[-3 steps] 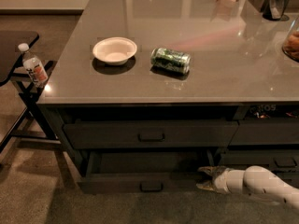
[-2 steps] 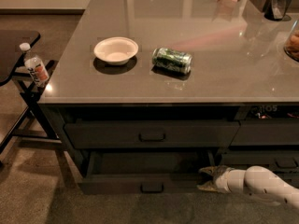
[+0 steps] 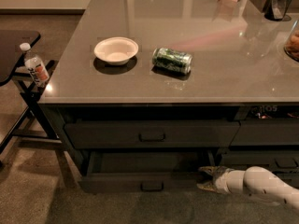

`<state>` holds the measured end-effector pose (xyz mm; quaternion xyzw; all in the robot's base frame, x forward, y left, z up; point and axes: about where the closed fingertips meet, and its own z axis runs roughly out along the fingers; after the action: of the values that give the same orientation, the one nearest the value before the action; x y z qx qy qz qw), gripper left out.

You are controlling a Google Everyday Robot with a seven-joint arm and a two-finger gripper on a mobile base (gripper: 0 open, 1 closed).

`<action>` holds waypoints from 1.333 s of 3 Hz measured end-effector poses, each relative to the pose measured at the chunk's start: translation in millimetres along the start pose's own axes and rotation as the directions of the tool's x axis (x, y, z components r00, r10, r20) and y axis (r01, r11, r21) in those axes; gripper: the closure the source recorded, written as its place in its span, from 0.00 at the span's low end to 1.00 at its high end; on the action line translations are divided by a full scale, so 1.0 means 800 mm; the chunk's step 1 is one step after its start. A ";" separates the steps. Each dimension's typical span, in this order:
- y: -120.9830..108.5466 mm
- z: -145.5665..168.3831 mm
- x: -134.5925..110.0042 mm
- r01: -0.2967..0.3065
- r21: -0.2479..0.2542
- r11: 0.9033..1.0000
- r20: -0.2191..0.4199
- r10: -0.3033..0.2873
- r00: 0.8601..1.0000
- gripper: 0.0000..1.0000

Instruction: Open middle drawer

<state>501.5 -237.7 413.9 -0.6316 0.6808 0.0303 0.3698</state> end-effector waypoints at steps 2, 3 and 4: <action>0.039 -0.006 0.022 -0.010 -0.039 0.999 0.037 0.011 0.999 0.12; 0.038 -0.007 0.021 -0.010 -0.039 0.999 0.037 0.011 0.999 0.35; 0.049 -0.009 0.016 -0.009 -0.050 0.999 0.058 0.012 0.998 0.58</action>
Offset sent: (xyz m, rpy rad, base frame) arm -0.1663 -0.0970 -0.0929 0.1051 0.0922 0.0434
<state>464.8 -244.2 395.7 -0.6359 0.6721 0.0674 0.3735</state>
